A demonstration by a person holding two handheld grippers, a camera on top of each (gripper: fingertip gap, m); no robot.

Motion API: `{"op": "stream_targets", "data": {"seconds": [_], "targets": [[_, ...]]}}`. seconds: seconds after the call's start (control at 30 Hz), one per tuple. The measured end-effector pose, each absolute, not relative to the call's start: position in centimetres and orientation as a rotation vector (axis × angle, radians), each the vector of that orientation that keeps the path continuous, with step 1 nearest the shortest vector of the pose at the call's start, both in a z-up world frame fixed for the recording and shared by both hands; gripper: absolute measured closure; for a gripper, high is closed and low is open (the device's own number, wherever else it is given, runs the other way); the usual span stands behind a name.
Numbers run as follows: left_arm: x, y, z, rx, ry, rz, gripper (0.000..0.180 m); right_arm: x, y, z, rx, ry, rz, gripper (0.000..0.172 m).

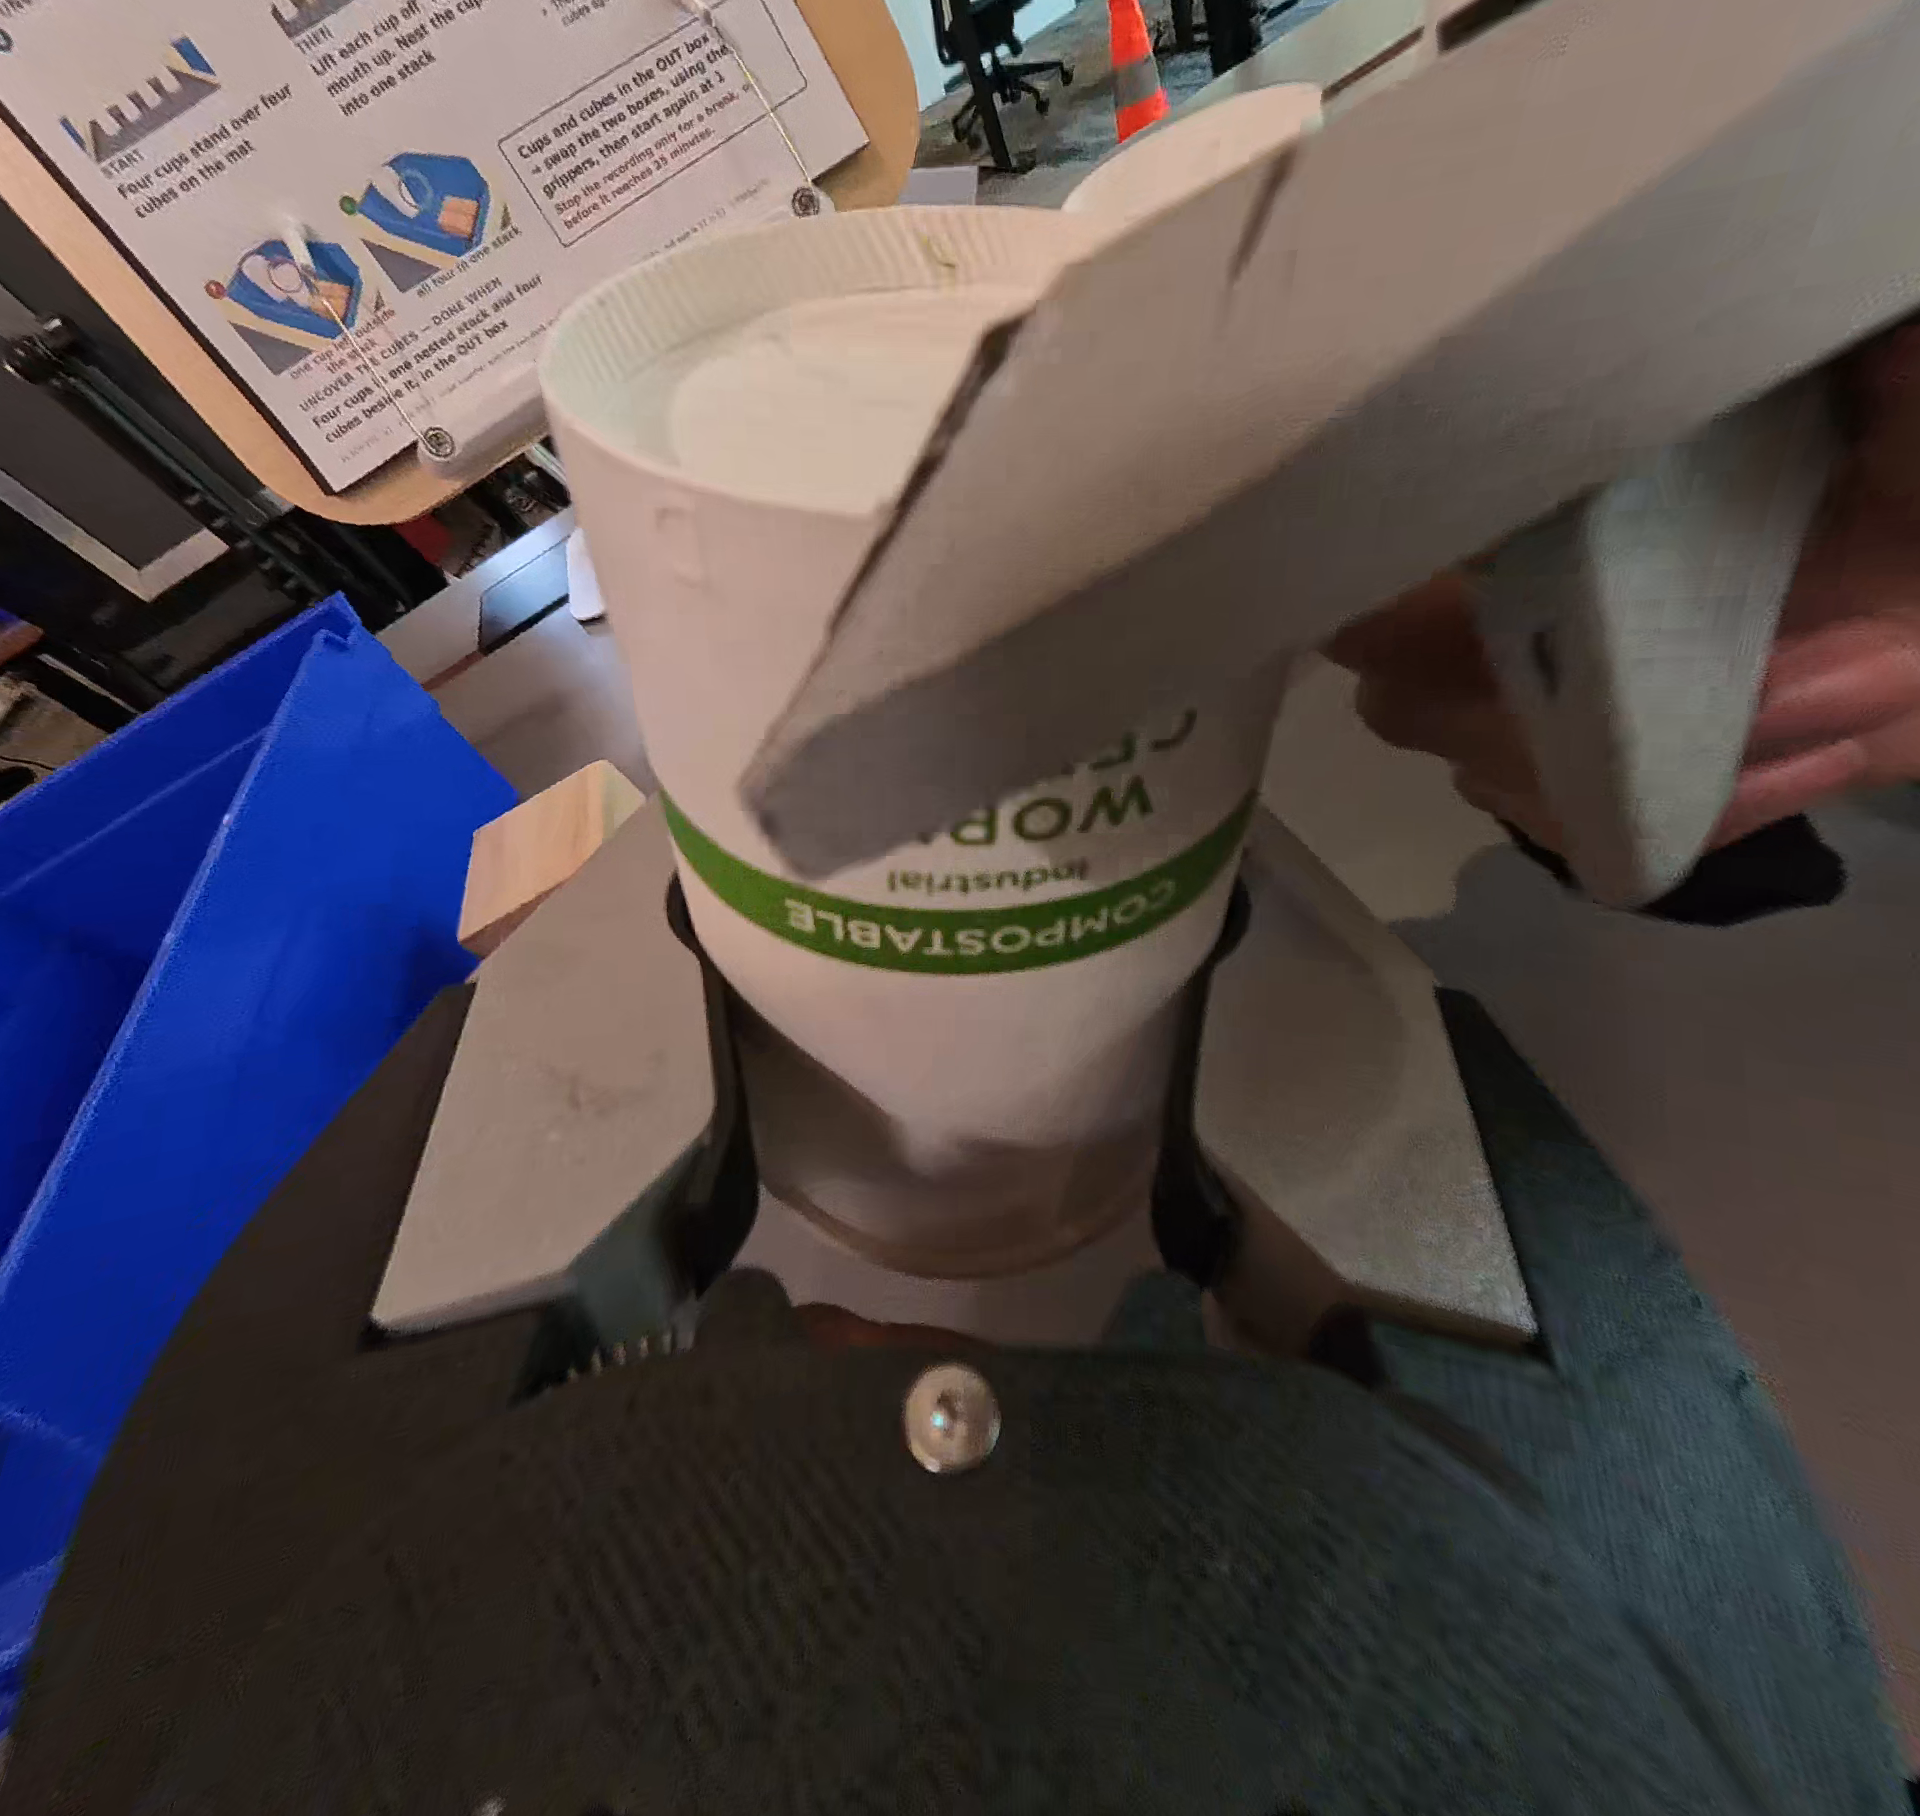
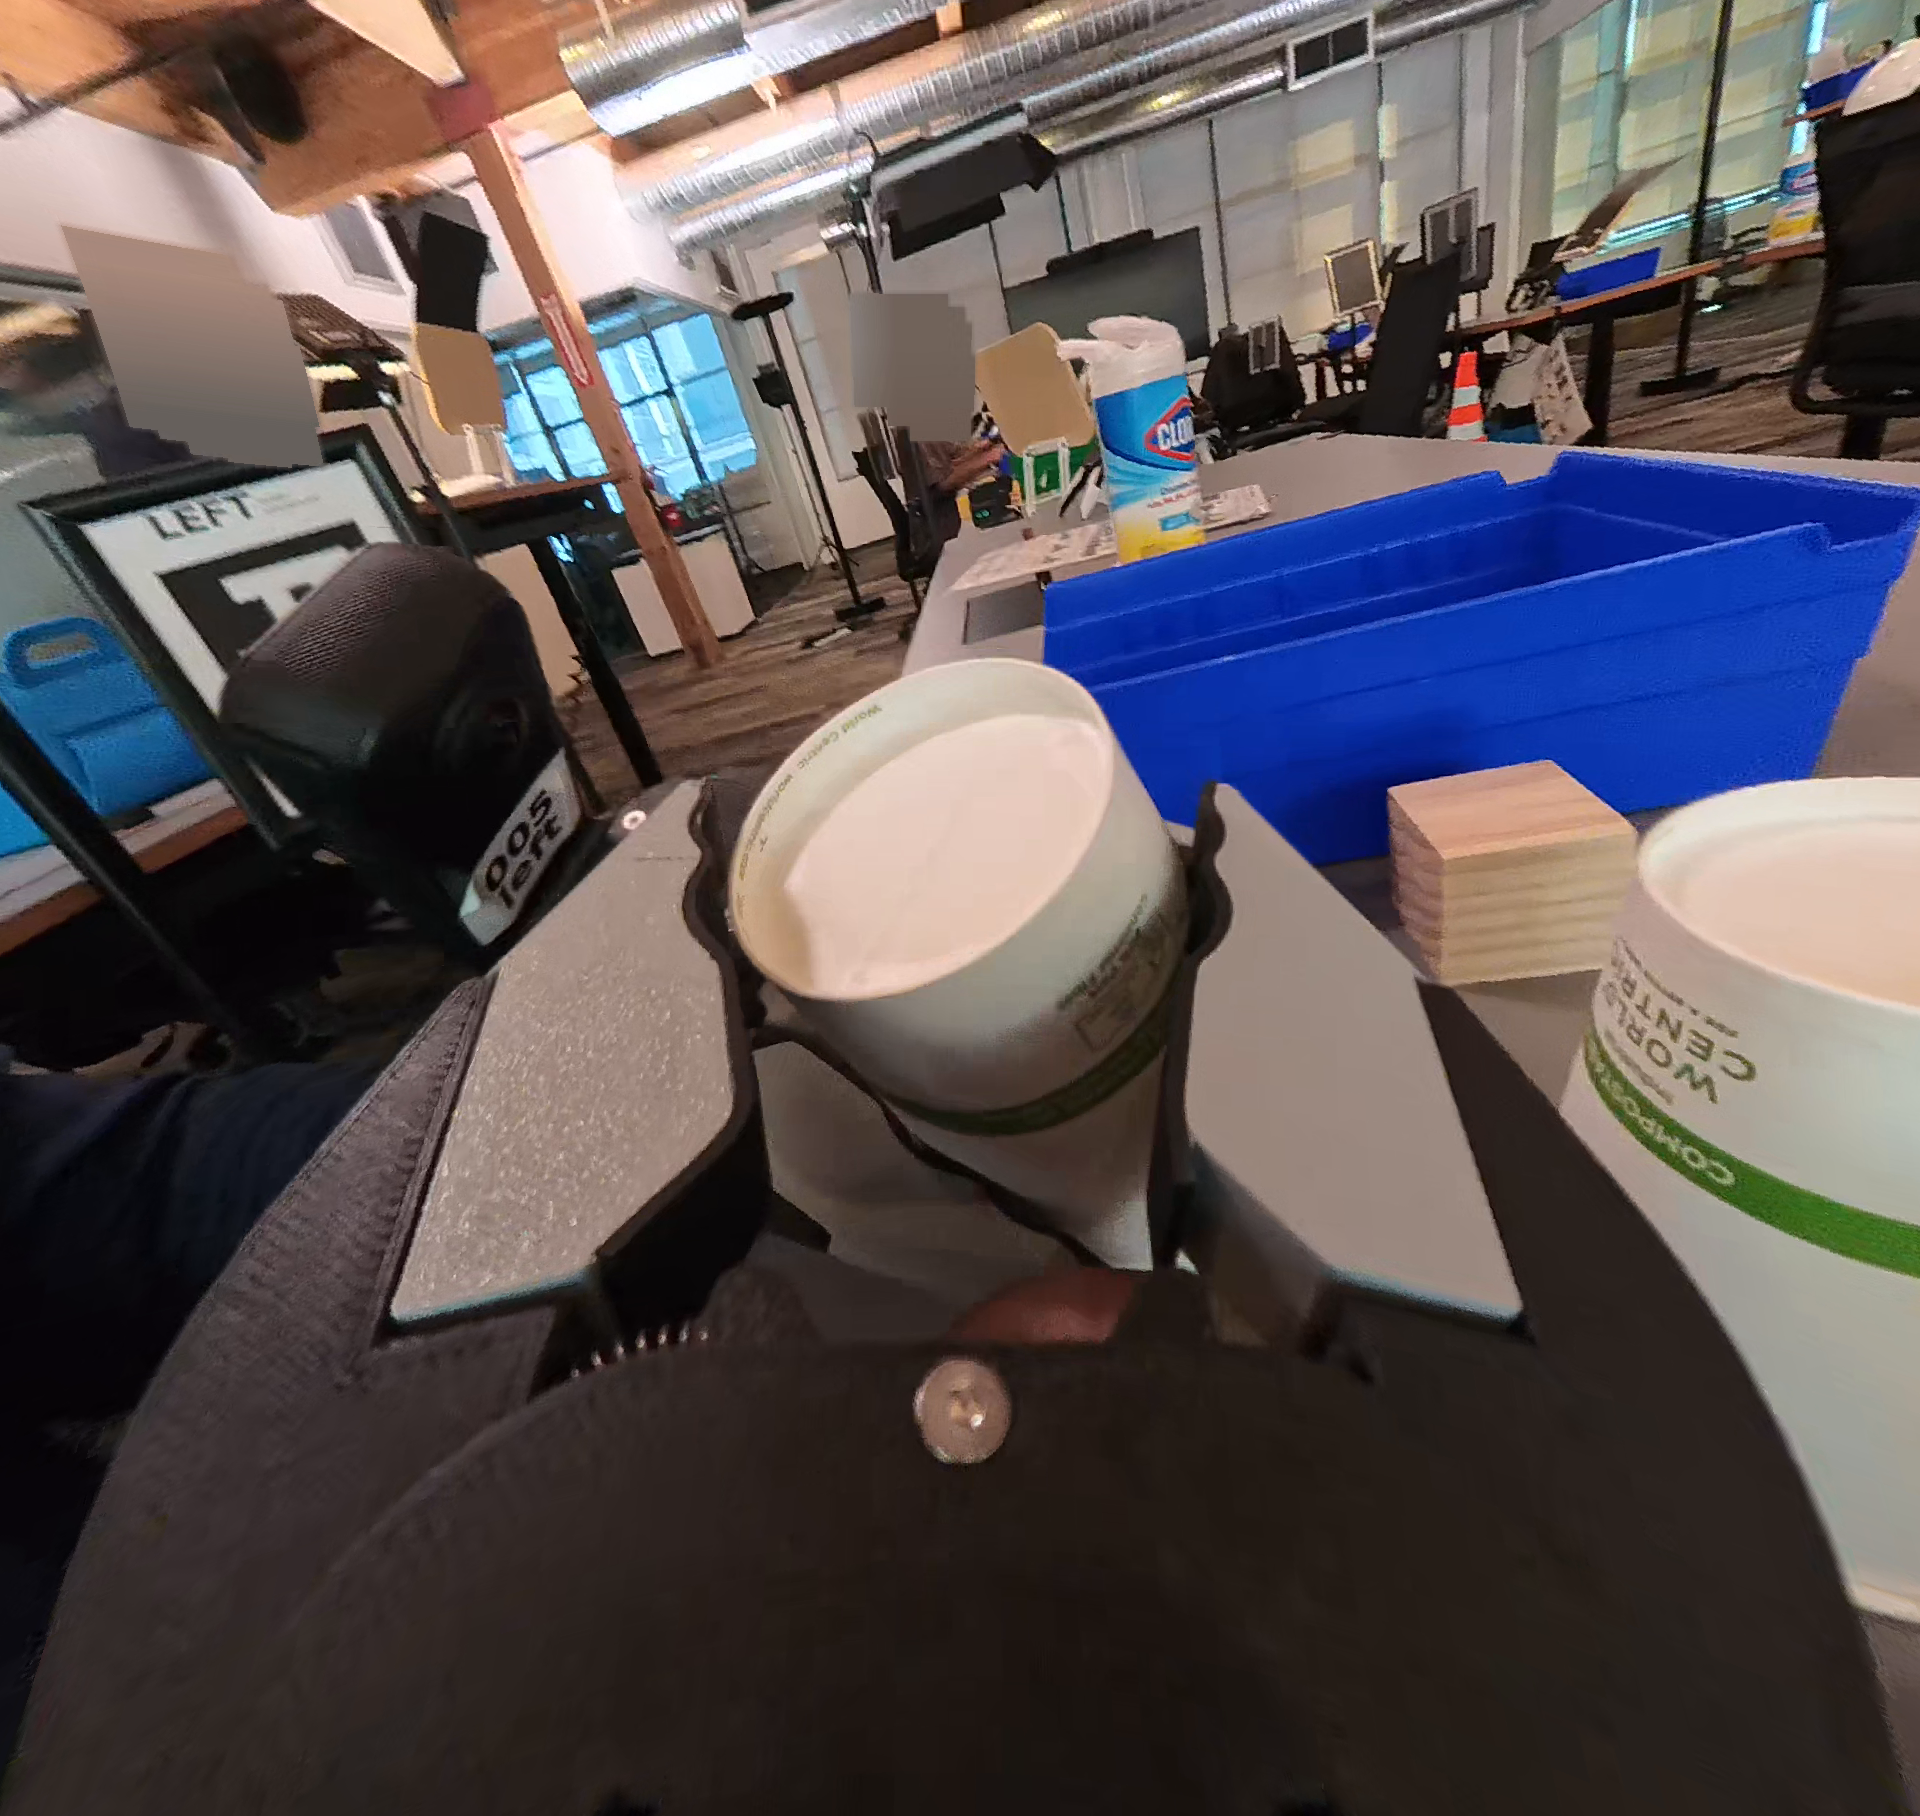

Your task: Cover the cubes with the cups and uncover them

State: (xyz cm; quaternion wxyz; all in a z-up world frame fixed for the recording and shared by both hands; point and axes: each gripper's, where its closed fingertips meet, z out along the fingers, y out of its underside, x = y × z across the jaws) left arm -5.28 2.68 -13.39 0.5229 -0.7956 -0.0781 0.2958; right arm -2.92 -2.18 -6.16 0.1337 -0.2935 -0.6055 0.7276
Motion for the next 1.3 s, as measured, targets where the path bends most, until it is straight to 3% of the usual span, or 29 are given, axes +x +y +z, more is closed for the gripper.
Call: {"op": "stream_targets", "data": {"seconds": [0.37,0.63,0.9,1.3], "targets": [[-6.2,3.0,-13.6,-1.878,-0.154,0.765,0.083,-3.0,-1.9,-6.0,-0.857,-1.731,2.121,0.085],[-10.7,1.6,-11.5,-1.774,-0.314,0.64,0.082,-3.5,0.3,-4.6,-0.914,-1.566,2.213,0.104],[-17.9,1.5,-7.9,-1.667,-0.508,0.758,0.081,-3.5,0.1,-4.7,-0.92,-1.581,2.222,0.105],[-23.0,2.7,-14.5,-1.88,-0.692,0.849,0.081,-3.0,0.1,-4.0,-0.894,-1.566,2.258,0.107]]}}
